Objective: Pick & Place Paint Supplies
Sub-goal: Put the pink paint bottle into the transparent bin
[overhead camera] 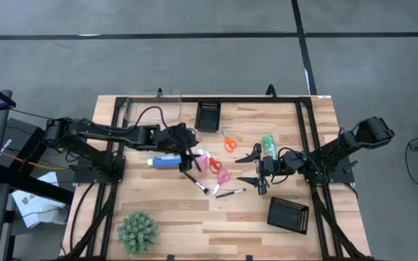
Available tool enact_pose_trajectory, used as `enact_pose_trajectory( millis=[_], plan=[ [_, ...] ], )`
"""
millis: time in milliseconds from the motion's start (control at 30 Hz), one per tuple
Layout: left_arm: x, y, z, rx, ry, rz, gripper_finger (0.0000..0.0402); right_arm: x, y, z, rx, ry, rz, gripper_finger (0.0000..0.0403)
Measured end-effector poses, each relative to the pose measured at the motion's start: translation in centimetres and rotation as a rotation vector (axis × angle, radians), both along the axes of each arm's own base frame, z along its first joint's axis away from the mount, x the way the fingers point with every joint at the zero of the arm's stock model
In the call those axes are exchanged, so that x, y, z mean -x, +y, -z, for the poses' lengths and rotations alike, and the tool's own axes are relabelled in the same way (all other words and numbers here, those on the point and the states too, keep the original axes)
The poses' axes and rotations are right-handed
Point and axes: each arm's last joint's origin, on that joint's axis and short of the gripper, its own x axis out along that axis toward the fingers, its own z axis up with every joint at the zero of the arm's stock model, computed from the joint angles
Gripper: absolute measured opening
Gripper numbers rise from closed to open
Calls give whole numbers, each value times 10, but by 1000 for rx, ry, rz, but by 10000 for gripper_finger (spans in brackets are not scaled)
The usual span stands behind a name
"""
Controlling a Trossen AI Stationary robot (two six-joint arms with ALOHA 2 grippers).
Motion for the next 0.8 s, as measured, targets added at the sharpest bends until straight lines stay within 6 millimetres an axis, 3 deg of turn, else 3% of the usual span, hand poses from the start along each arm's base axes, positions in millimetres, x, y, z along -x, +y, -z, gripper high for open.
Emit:
enact_pose_trajectory(
  millis=[600,800],
  plan=[
    [-8,0,9,24,7,24,241,0,-1,-1,-4,-4,2,281],
    [-8,0,9,23,6,24,207,0,-1,-1,-4,-4,2,281]
  ],
)
